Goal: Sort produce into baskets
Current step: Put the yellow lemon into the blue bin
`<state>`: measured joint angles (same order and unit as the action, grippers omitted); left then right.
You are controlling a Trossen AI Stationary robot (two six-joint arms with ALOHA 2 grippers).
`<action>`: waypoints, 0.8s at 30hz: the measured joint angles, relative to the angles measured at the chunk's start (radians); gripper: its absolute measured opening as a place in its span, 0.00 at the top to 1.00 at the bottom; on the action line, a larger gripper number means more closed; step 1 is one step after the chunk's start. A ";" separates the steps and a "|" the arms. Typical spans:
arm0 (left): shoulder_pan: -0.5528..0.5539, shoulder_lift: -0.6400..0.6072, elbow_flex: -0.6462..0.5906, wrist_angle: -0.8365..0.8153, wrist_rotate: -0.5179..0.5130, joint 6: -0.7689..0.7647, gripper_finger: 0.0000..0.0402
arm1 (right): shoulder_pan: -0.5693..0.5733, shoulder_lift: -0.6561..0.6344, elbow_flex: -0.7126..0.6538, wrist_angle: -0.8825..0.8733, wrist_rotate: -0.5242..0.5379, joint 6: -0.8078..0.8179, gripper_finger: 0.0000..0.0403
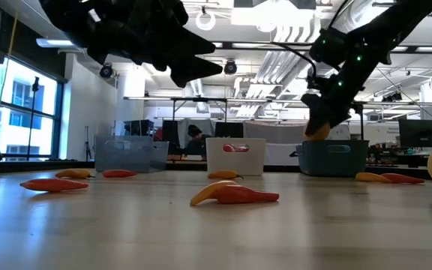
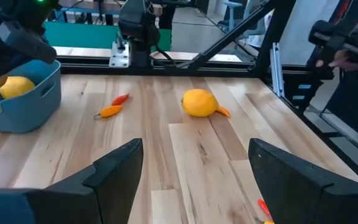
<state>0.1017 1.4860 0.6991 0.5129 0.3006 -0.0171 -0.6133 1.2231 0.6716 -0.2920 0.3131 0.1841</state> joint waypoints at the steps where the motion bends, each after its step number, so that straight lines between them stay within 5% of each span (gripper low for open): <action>1: 0.000 0.000 0.000 0.000 0.000 -0.002 0.31 | -0.013 0.000 0.000 -0.006 -0.005 0.000 0.51; 7: 0.000 0.000 0.000 -0.002 0.000 -0.005 0.31 | -0.078 0.000 0.000 -0.055 -0.082 0.000 0.48; 24: 0.000 0.000 0.000 0.000 -0.036 -0.005 0.31 | -0.104 0.000 0.000 -0.104 -0.081 -0.027 0.34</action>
<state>0.1017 1.4864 0.6991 0.5125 0.2646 -0.0220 -0.7175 1.2236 0.6720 -0.3959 0.2316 0.1574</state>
